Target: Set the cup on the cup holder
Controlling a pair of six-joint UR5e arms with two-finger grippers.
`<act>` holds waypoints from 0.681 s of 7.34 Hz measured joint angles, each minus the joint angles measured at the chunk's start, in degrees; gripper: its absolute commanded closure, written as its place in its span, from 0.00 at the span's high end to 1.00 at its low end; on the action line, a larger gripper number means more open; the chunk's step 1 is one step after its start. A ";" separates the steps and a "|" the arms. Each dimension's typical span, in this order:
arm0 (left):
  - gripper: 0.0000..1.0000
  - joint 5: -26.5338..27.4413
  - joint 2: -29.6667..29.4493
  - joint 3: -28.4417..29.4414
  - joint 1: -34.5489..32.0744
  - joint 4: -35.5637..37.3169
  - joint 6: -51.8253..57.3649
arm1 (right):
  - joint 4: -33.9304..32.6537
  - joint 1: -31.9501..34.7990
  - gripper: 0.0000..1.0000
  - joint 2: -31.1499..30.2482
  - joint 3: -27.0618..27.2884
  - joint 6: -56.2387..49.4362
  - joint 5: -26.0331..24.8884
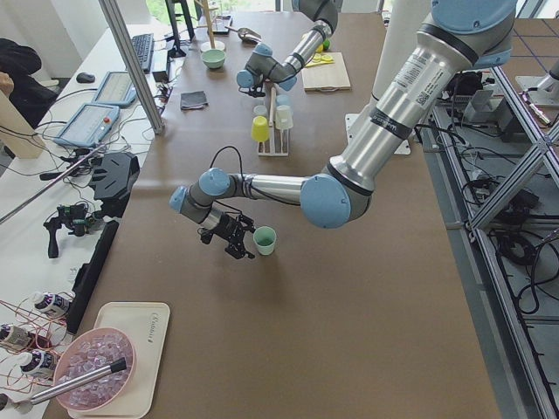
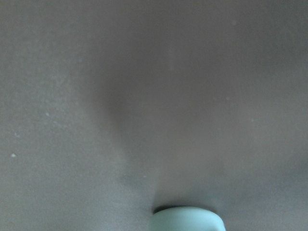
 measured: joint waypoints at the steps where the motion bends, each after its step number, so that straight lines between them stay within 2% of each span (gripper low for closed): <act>1: 0.97 0.02 -0.39 0.40 0.30 0.55 0.11 | 0.56 0.04 1.00 -0.22 -0.04 -0.68 -0.57; 5: 0.97 0.09 -0.75 1.78 0.63 2.58 3.34 | 1.80 0.45 1.00 -1.34 -0.11 -1.93 -1.90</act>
